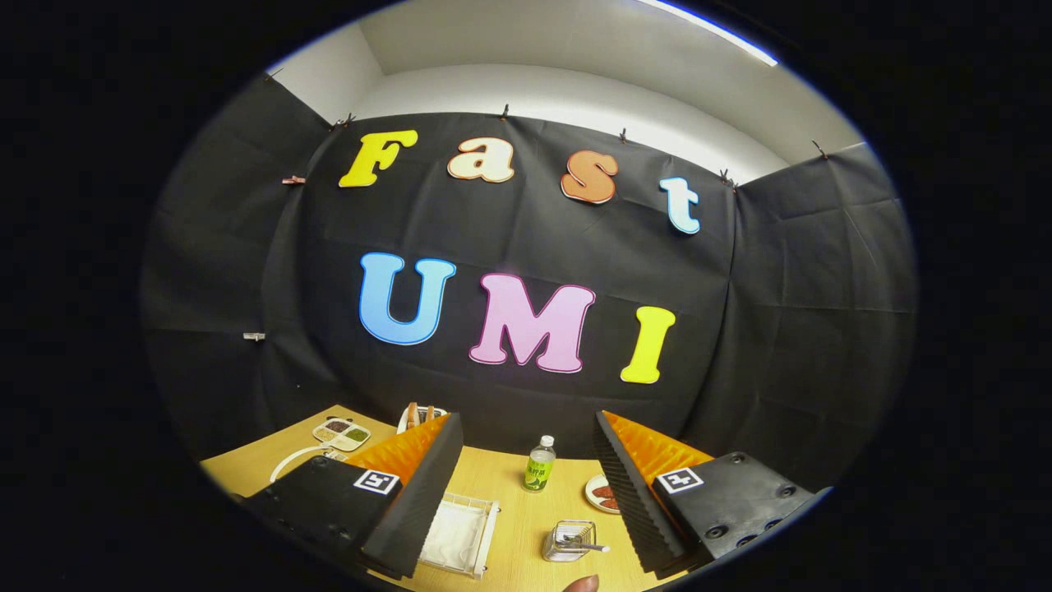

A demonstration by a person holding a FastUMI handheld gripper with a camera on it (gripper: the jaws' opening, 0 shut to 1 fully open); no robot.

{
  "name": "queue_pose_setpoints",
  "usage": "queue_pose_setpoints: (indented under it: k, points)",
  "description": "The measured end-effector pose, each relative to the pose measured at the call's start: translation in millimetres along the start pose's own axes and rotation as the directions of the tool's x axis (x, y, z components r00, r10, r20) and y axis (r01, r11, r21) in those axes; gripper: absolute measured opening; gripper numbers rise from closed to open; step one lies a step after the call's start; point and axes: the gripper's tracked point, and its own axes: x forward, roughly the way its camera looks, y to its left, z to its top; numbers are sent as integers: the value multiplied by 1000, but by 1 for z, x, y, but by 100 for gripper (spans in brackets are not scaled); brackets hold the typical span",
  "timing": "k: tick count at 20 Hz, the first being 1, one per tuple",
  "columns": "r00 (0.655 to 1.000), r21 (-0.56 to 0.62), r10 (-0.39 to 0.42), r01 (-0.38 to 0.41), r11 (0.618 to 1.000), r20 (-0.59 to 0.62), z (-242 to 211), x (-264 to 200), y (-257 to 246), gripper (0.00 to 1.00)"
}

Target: Take the plate from the dish rack, then take the spoon from the basket and place it into the plate.

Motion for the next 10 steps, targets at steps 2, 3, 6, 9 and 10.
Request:
queue_pose_setpoints:
  k: [2, 3, 6, 9, 10]
  points:
    - [1000, 7, 5, -5, 1000, -4, -1, 1, 3, 97]
    - [1000, 9, 3, -3, 1000, -7, -2, 2, 1, 97]
    - [1000, 13, 6, -6, 1000, -15, -4, 5, 4, 97]
    - [999, 17, 10, -9, 1000, -31, -7, 9, 7, 97]
    - [999, 13, 9, -8, 1000, -44, -10, 11, 8, 97]
